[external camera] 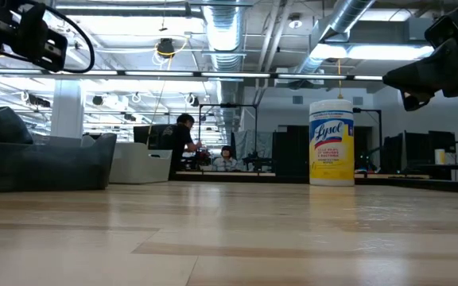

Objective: Pick & Place Travel size toiletries
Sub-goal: Return to Home Position

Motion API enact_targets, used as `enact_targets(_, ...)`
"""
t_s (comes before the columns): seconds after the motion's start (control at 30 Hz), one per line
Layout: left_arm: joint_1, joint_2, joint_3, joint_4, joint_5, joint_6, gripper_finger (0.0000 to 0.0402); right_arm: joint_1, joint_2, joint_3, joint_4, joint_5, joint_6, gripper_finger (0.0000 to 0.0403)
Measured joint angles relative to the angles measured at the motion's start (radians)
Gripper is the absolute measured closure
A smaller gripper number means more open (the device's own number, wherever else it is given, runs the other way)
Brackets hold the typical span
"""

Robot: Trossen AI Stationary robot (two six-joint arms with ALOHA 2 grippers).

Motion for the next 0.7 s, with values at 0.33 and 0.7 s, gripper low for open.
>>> enact_targets(0.33, 0.000, 0.044, 0.000, 0.004, 0.000, 0.000, 0.0192, 0.000, 0.000, 0.000, 0.000, 0.000, 0.000, 0.0363)
enact_targets(0.7, 0.000, 0.090, 0.000, 0.006, 0.000, 0.000, 0.0192, 0.000, 0.000, 0.000, 0.000, 0.000, 0.000, 0.0364)
